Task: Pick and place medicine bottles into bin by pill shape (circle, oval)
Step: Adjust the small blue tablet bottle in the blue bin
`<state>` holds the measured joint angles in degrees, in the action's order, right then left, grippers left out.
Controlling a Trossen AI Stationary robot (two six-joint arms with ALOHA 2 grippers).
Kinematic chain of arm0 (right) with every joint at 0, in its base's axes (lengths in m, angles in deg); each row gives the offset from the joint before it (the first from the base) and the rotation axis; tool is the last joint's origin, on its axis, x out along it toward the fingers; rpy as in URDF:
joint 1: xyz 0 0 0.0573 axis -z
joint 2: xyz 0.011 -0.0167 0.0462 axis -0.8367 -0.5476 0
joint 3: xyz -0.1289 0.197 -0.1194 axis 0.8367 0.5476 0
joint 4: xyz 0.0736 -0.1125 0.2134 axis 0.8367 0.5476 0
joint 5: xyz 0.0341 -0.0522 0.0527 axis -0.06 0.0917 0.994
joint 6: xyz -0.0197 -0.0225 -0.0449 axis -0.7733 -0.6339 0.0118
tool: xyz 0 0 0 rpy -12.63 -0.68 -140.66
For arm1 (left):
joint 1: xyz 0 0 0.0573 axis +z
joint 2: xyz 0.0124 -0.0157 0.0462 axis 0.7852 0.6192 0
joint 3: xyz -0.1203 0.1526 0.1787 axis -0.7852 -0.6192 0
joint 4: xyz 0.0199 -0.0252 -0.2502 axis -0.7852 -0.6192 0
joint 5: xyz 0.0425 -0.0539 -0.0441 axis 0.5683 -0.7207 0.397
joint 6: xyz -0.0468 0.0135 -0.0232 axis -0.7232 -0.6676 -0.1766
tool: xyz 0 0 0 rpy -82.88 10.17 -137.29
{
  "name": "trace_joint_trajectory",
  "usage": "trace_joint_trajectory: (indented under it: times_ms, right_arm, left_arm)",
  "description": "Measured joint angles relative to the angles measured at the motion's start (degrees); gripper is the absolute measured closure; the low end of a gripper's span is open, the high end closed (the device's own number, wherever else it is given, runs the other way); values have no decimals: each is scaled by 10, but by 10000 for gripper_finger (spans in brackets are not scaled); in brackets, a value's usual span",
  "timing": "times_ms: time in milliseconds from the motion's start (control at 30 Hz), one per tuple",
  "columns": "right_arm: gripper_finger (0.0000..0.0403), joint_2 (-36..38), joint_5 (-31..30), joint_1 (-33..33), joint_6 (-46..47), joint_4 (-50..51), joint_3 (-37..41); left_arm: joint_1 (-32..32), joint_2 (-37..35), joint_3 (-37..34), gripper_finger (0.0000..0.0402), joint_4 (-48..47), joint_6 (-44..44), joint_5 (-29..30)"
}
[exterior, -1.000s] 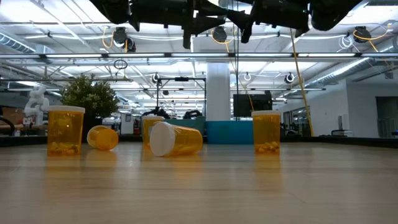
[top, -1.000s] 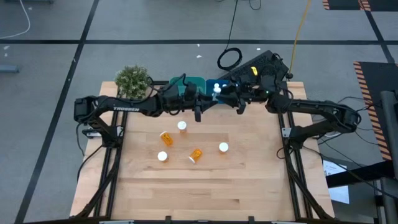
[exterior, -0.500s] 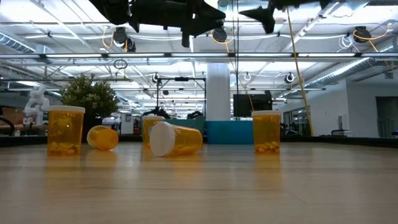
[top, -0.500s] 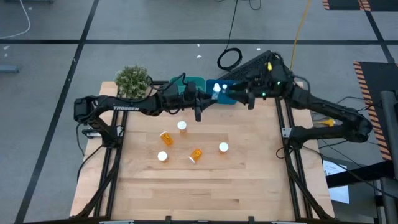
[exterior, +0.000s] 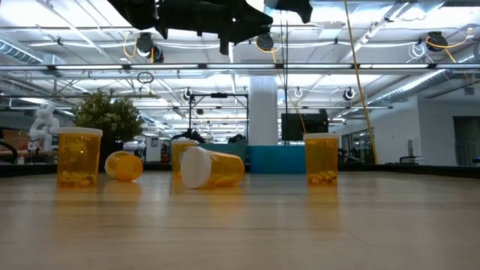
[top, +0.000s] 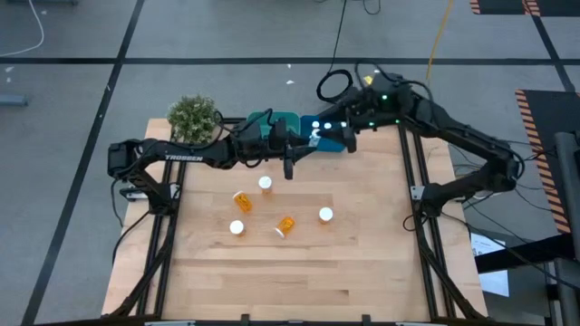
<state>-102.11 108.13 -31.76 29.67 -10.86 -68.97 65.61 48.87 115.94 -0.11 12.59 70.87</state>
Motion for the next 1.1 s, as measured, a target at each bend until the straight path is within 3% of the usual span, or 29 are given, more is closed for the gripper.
trace_joint_trajectory:
  times_ms: [233, 833, 1100]
  right_arm:
    - [160, -20, 27, -10, -25, 0, -1]
    - [280, -23, -3, -15, -71, 26, -1]
    - [282, -23, -4, -15, -73, 26, -1]
  left_arm:
    - [0, 0, 0, 284, 0, -2, 1]
    - [0, 0, 0, 284, 1, -5, 5]
    - [-1, 0, 1, 282, -8, -12, 19]
